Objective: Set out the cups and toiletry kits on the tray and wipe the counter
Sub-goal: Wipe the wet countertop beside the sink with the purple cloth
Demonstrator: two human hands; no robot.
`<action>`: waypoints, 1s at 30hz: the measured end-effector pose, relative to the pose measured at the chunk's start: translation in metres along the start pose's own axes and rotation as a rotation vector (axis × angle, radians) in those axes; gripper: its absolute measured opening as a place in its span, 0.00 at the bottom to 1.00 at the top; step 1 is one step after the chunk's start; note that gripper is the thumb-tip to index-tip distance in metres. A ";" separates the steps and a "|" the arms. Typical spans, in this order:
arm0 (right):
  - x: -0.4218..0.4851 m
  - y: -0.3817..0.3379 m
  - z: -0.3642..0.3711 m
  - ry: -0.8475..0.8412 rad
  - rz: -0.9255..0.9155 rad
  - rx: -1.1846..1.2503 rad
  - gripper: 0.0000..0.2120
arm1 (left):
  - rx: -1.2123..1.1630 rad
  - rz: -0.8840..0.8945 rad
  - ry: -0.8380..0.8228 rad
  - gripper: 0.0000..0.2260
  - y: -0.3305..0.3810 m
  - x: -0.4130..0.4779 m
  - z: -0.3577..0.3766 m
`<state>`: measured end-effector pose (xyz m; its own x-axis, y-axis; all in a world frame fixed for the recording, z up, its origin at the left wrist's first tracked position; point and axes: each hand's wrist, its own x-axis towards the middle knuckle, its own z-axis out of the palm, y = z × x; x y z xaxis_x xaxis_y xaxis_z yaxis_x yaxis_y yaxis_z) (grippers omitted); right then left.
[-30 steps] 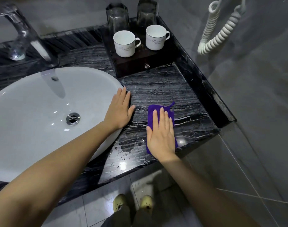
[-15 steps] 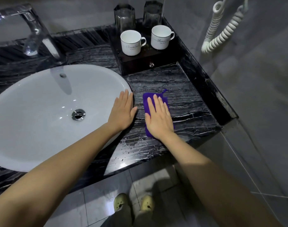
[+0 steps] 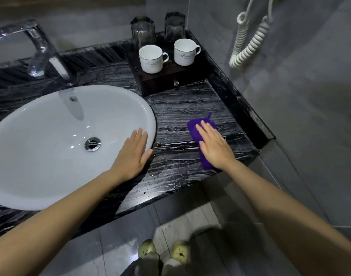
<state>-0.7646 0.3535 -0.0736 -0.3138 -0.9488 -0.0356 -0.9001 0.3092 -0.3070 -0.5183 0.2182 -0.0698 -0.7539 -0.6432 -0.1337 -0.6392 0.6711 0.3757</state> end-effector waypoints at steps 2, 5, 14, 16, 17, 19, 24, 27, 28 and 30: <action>-0.006 -0.003 0.002 0.022 0.070 0.001 0.26 | 0.016 0.009 0.006 0.37 -0.009 -0.015 0.000; -0.016 -0.023 0.012 0.054 0.180 -0.011 0.27 | 0.064 0.014 0.003 0.41 -0.018 -0.032 0.005; -0.034 -0.130 0.038 0.034 0.355 0.125 0.30 | 0.115 0.043 0.062 0.44 -0.017 -0.035 0.009; -0.036 -0.145 0.036 -0.040 0.323 0.186 0.30 | 0.062 0.037 0.048 0.46 -0.020 -0.038 0.007; -0.037 -0.146 0.034 -0.072 0.291 0.205 0.31 | 0.056 0.030 0.055 0.46 -0.023 -0.041 0.005; -0.041 -0.141 0.033 -0.092 0.169 0.148 0.32 | 0.084 0.013 0.081 0.45 -0.029 -0.049 0.001; -0.032 -0.125 0.043 -0.043 -0.078 -0.062 0.40 | 0.158 0.005 0.080 0.39 -0.035 -0.056 0.003; -0.017 -0.136 0.049 -0.040 -0.030 -0.021 0.39 | 0.203 0.002 0.084 0.34 -0.033 -0.055 0.004; -0.013 -0.141 0.051 -0.014 0.005 -0.012 0.38 | 0.216 0.004 0.084 0.33 -0.033 -0.056 0.004; -0.005 -0.149 0.055 0.036 0.091 -0.002 0.35 | 0.239 0.006 0.089 0.32 -0.033 -0.056 0.005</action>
<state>-0.6124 0.3091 -0.0802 -0.4049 -0.9139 -0.0290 -0.8680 0.3941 -0.3022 -0.4557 0.2336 -0.0790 -0.7484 -0.6616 -0.0466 -0.6602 0.7364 0.1478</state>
